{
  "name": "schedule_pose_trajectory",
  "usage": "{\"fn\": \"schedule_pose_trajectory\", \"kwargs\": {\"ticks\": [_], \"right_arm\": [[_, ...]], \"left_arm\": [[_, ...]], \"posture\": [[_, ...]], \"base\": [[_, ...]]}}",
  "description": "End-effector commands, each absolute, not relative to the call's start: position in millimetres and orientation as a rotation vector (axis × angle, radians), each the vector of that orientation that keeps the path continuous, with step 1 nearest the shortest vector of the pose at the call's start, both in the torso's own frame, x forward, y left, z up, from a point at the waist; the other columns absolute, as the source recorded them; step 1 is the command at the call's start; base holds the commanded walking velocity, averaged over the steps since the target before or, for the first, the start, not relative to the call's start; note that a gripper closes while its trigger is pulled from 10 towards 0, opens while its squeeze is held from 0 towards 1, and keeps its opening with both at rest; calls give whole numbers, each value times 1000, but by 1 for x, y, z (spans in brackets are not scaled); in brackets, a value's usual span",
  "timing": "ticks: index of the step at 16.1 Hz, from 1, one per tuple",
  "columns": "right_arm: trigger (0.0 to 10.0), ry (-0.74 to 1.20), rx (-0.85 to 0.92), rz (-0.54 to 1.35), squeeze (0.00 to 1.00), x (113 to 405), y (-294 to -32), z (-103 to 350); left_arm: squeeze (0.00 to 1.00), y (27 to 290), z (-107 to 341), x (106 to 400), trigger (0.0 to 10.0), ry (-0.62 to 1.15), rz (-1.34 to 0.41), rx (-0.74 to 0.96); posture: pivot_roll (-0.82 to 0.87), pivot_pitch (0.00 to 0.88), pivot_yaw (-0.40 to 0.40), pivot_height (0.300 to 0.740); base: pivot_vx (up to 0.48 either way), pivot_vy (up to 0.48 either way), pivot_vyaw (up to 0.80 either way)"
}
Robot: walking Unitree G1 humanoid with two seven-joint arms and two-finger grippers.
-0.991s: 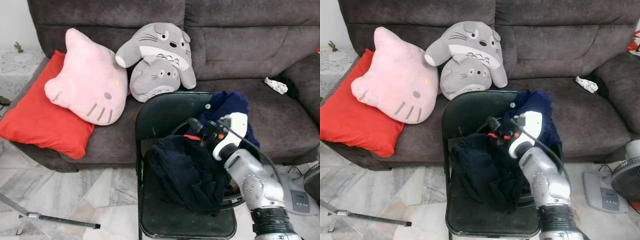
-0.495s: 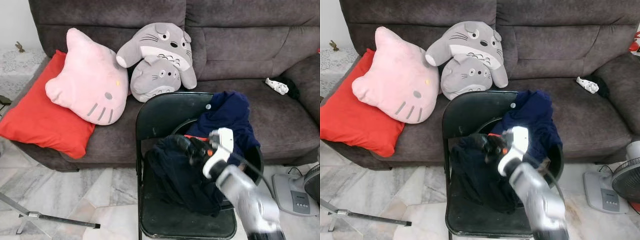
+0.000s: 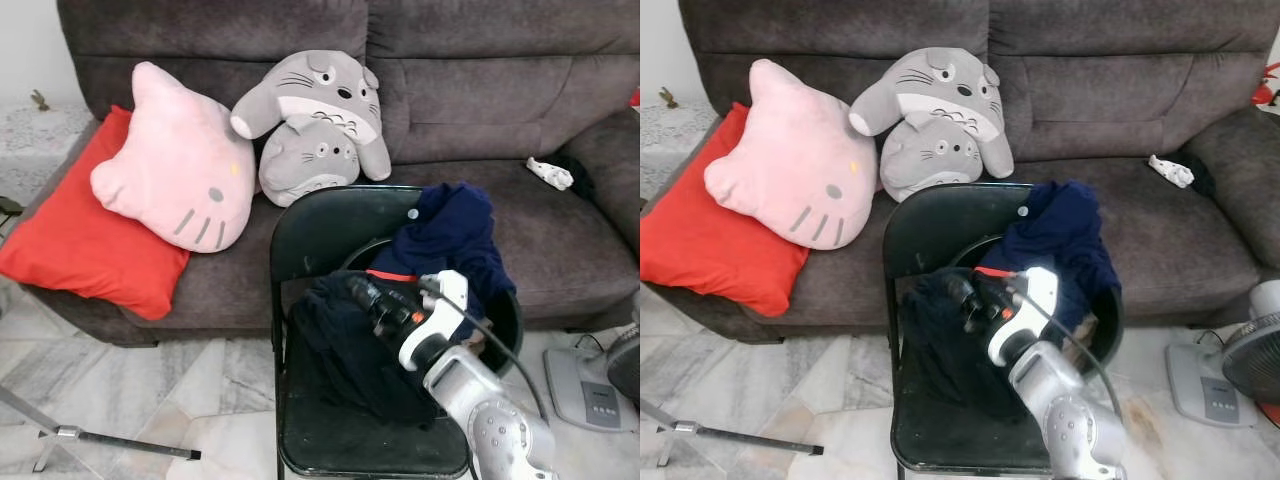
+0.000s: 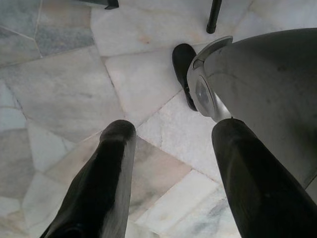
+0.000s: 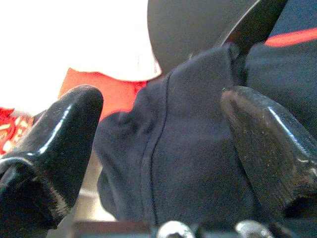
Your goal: Hang hanger
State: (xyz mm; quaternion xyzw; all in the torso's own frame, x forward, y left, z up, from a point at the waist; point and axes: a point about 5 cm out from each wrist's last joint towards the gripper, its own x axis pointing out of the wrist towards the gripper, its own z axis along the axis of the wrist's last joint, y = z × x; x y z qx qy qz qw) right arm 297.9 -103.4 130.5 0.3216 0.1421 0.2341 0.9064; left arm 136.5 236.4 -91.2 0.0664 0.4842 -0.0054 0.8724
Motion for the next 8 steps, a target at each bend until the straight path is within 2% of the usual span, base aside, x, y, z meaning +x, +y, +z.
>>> {"fn": "schedule_pose_trajectory", "kwargs": {"ticks": [1, 8], "right_arm": [[10000, 306, 663, 518, 0, 295, -101, 131], [10000, 262, 760, 361, 0, 300, -120, 138]], "left_arm": [[0, 239, -95, 124, 10000, 1051, -17, 158], [0, 240, -95, 125, 10000, 1051, -9, 155]], "posture": [[-84, 154, 13, 740], [-87, 172, 10, 740]], "base": [[0, 0, 0], [0, 0, 0]]}}
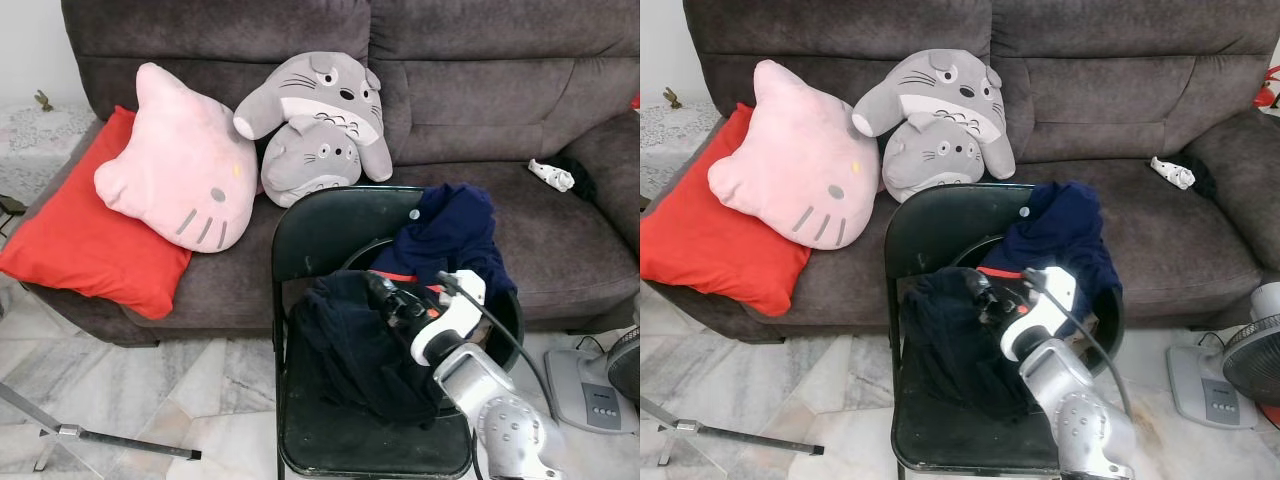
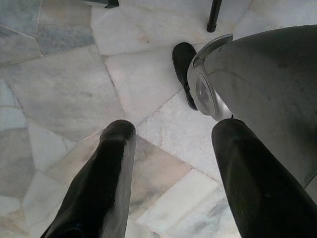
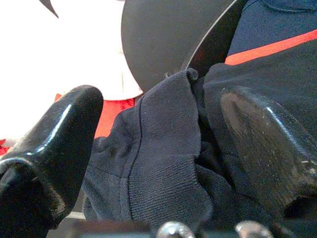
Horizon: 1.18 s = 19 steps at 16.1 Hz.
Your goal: Hang hanger
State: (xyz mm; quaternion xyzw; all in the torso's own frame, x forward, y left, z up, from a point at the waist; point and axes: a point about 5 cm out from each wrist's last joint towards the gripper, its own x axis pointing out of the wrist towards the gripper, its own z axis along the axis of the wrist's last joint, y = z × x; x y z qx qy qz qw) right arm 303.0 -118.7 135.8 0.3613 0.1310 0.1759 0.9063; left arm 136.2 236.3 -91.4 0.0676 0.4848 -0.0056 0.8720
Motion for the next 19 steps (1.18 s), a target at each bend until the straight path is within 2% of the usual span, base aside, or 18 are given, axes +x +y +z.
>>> {"fn": "schedule_pose_trajectory", "kwargs": {"ticks": [1, 3, 5, 9, 19], "right_arm": [[10000, 287, 770, 365, 0, 297, -119, 137], [10000, 357, 754, 378, 0, 295, -114, 127], [10000, 383, 816, 380, 0, 299, -113, 126], [10000, 406, 827, 340, 0, 304, -118, 122], [10000, 422, 836, 494, 0, 295, -92, 131]], "left_arm": [[0, 240, -95, 125, 10000, 1051, -10, 155], [0, 239, -95, 125, 10000, 1050, -10, 152], [0, 239, -95, 125, 10000, 1049, -5, 148], [0, 240, -95, 125, 10000, 1050, 2, 147], [0, 240, -94, 125, 10000, 1050, 5, 147]], "posture": [[-88, 173, 10, 740], [-84, 177, 10, 740], [-79, 179, 8, 740], [-74, 190, 8, 740], [-71, 195, 9, 740]], "base": [[0, 0, 0], [0, 0, 0], [0, 0, 0], [0, 0, 0], [0, 0, 0]]}}
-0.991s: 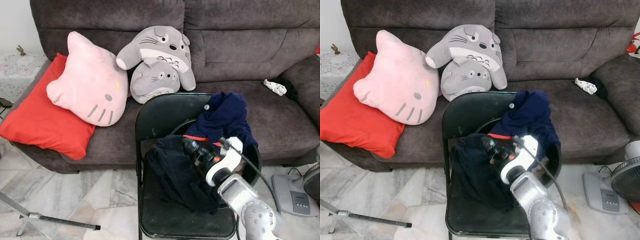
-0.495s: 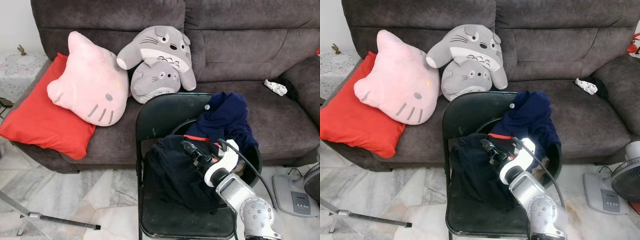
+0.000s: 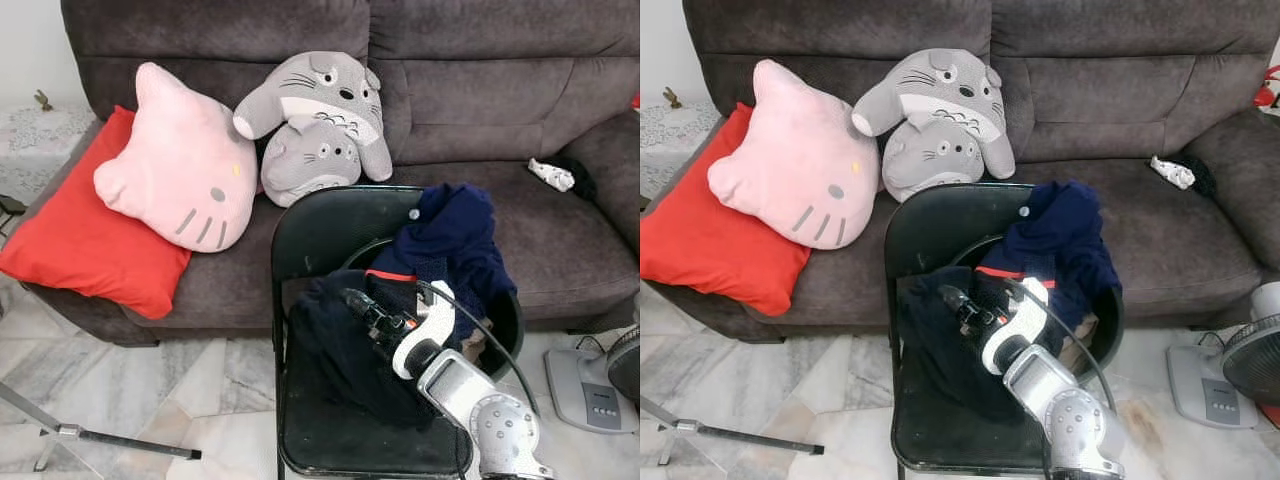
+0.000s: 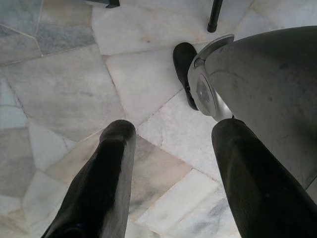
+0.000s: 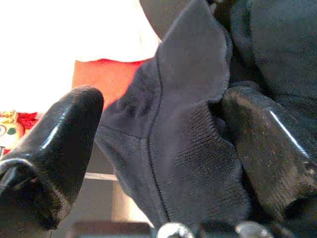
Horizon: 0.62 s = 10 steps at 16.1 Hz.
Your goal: Hang hanger
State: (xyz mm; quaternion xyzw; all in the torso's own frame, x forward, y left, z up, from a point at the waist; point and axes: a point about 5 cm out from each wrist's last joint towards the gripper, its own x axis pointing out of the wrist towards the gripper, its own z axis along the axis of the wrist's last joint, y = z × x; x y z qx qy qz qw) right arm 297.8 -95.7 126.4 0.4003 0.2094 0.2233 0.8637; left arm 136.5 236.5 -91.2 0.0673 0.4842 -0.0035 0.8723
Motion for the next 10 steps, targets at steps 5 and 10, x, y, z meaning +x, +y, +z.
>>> {"fn": "schedule_pose_trajectory", "kwargs": {"ticks": [5, 10], "right_arm": [[10000, 375, 816, 595, 0, 291, -83, 143], [10000, 372, 745, 637, 0, 288, -81, 142]], "left_arm": [[0, 240, -95, 125, 10000, 1050, 5, 144], [0, 240, -95, 125, 10000, 1051, 4, 144]], "posture": [[-71, 197, 6, 740], [-72, 197, 5, 740]], "base": [[0, 0, 0], [0, 0, 0]]}}
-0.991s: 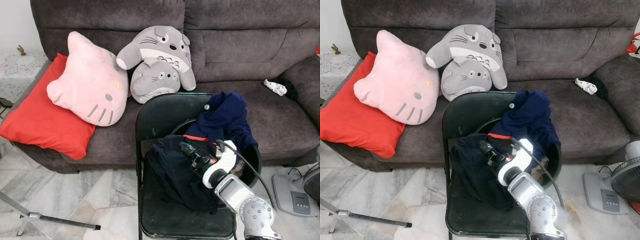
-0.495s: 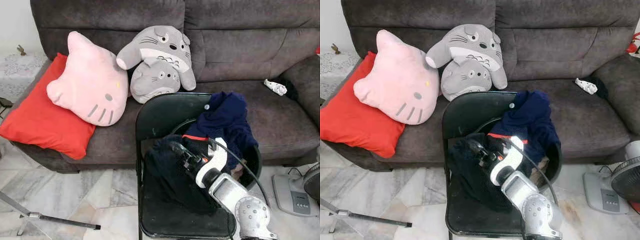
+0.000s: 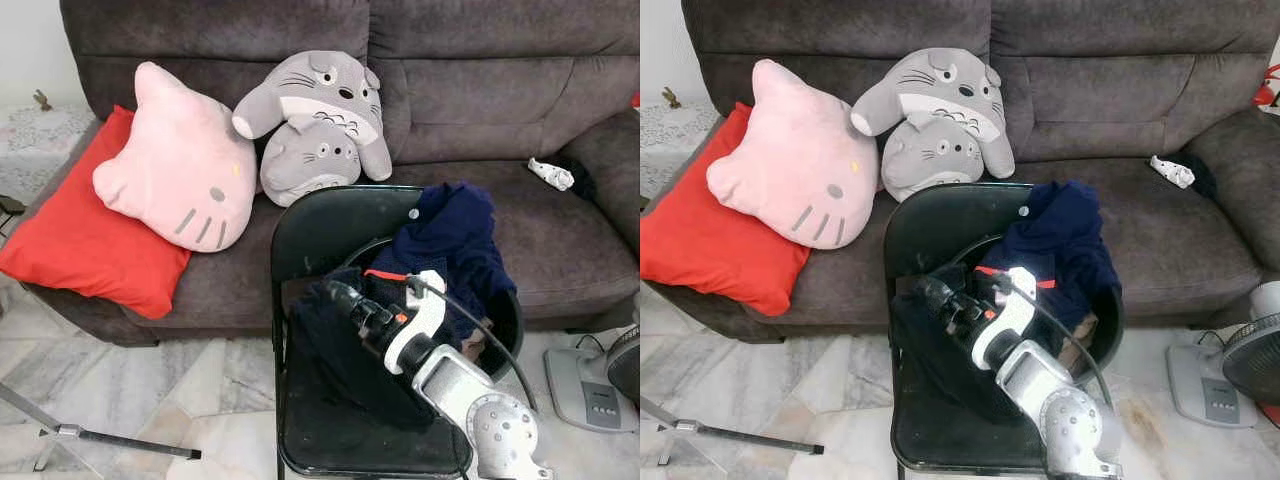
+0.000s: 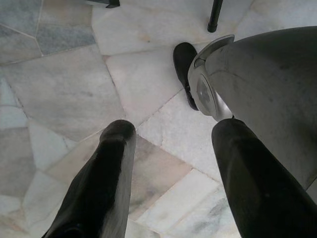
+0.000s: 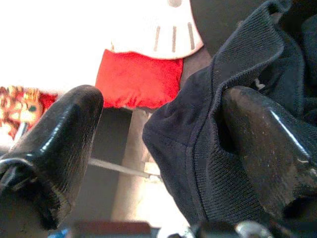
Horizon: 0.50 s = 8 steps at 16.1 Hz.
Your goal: Hang hanger
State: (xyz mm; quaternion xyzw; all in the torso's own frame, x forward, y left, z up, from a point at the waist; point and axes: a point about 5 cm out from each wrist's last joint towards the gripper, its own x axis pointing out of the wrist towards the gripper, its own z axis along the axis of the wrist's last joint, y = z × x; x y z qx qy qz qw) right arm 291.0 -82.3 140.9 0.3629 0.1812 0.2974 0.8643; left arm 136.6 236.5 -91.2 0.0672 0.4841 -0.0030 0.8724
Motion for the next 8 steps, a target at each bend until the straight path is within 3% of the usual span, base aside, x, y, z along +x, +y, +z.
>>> {"fn": "schedule_pose_trajectory", "kwargs": {"ticks": [1, 8], "right_arm": [[10000, 374, 726, 643, 0, 287, -80, 142], [10000, 325, 666, 676, 0, 283, -81, 145]], "left_arm": [[0, 240, -95, 125, 10000, 1051, 4, 144], [0, 240, -95, 125, 10000, 1050, 2, 145]], "posture": [[-73, 197, 5, 740], [-76, 196, 6, 740]], "base": [[0, 0, 0], [0, 0, 0]]}}
